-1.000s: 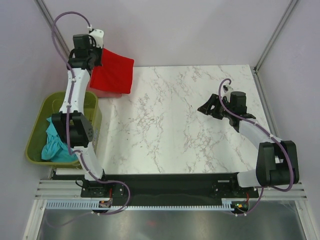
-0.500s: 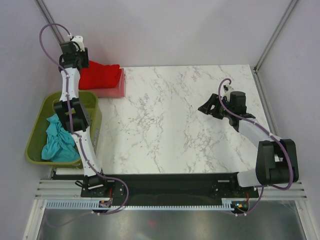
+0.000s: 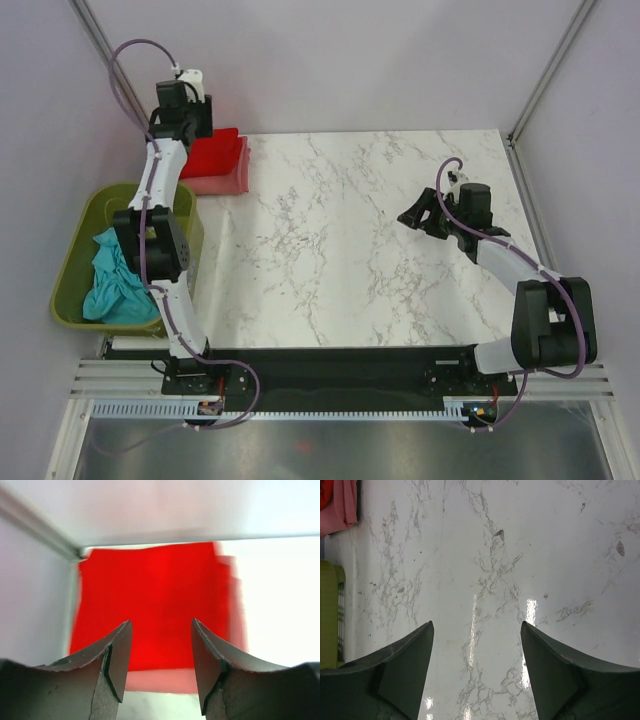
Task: Fold and stack the t-shirts
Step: Neatly place the folded tshirt to the corner
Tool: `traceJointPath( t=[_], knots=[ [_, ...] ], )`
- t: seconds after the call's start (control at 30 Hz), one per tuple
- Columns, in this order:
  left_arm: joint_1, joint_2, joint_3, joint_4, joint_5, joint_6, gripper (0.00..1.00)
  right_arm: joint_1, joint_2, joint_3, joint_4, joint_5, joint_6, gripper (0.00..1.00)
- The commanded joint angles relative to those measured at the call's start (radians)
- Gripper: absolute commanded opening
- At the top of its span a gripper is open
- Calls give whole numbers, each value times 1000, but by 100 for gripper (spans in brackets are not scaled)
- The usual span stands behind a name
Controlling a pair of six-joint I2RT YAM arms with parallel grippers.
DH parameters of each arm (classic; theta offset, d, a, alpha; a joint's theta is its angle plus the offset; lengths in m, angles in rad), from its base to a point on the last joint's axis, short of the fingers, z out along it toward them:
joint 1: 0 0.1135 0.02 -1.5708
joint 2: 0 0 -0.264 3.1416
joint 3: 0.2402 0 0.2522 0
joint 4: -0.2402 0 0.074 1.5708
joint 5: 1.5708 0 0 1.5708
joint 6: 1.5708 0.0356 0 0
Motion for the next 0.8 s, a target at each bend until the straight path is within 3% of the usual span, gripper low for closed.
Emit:
traceJointPath(
  t=[0.0, 0.2, 0.33, 0.57, 0.77],
  knots=[
    [-77, -98, -87, 32, 51, 33, 57, 0, -54, -3, 15, 13, -24, 79],
    [-129, -52, -117, 12, -21, 14, 52, 0, -80, -23, 25, 3, -20, 79],
    [-132, -1, -100, 7, -89, -13, 39, 0, -75, -29, 46, -13, -9, 79],
    [-135, 77, -75, -10, -86, -82, 25, 0, -74, -29, 52, -19, -6, 79],
    [-169, 74, -178, -22, -109, -131, 16, 0, -74, -27, 51, -10, -11, 79]
  ],
)
